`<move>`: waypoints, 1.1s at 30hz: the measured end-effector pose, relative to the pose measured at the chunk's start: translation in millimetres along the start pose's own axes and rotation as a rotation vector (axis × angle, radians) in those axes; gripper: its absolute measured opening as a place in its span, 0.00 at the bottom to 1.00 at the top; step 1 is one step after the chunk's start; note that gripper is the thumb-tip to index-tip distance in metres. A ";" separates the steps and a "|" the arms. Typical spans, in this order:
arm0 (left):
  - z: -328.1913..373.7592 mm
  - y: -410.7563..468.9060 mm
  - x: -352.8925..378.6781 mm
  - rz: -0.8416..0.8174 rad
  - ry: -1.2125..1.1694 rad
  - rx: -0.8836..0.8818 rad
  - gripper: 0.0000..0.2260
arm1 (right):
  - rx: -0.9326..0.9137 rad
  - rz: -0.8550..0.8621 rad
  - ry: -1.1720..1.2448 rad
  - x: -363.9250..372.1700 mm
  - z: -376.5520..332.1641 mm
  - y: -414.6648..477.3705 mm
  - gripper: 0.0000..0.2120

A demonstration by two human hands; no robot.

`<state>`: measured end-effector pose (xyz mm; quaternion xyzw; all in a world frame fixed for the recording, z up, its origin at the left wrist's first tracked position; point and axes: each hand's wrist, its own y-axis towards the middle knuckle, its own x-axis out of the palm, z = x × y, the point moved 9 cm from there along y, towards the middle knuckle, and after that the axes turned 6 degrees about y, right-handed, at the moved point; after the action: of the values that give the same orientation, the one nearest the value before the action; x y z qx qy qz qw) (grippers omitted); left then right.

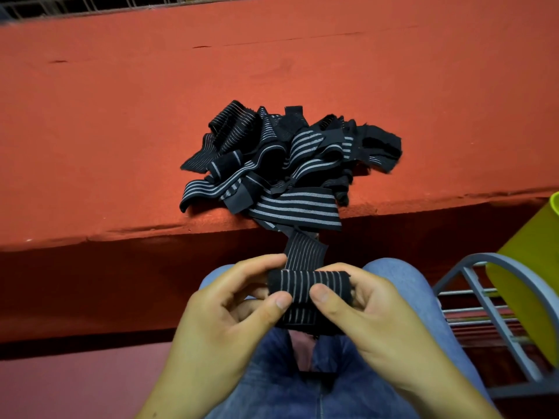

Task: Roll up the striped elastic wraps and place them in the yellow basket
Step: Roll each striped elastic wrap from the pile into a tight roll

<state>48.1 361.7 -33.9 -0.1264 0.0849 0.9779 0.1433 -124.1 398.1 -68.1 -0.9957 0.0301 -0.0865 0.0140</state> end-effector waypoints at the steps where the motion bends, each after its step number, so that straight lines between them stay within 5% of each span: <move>1: 0.8 -0.4 1.6 -0.009 -0.007 -0.003 0.17 | -0.014 0.014 -0.002 -1.1 -1.9 -0.4 0.18; 6: 3.1 -1.0 9.2 -0.075 0.005 0.002 0.13 | -0.056 0.022 -0.026 -4.3 -6.8 -2.5 0.23; 13: -23.9 49.5 17.9 -0.125 0.128 -0.050 0.11 | -0.051 0.050 0.016 -8.4 -4.7 -0.5 0.11; 22: -97.4 158.9 62.7 -0.353 0.908 0.109 0.21 | -0.018 0.062 0.001 -11.3 -10.2 -2.2 0.07; 33: -107.3 167.7 73.0 -0.397 1.091 0.139 0.18 | -0.033 0.062 -0.031 -14.1 -8.9 -1.3 0.09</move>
<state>-46.3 200.4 -134.3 -0.6154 0.1853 0.7180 0.2672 -139.4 400.1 -61.8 -0.9956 0.0623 -0.0700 0.0007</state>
